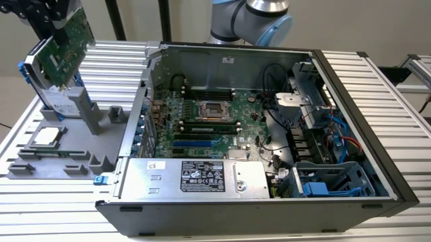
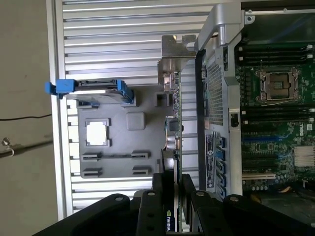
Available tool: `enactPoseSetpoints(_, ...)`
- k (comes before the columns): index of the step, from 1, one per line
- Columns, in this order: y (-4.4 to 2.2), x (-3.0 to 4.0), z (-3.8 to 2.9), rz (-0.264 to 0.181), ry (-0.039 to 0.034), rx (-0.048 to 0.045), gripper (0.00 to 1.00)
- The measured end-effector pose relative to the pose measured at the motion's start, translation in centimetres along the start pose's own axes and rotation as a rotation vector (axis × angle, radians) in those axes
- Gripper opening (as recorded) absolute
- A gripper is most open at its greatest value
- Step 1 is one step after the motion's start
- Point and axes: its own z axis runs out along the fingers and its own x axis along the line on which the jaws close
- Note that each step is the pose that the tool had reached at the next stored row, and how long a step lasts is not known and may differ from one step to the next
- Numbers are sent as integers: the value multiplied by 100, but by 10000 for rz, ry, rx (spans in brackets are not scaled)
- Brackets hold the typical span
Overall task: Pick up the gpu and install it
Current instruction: 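Pick up the gpu and move the gpu toward the slot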
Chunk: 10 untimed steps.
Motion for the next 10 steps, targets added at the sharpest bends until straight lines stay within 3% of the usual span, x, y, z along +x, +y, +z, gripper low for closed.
enactPoseSetpoints(5, 2, -42, 0, -2, 1, 1, 0)
enactPoseSetpoints(10, 9, -155, 1, -1, 8, 2, 0)
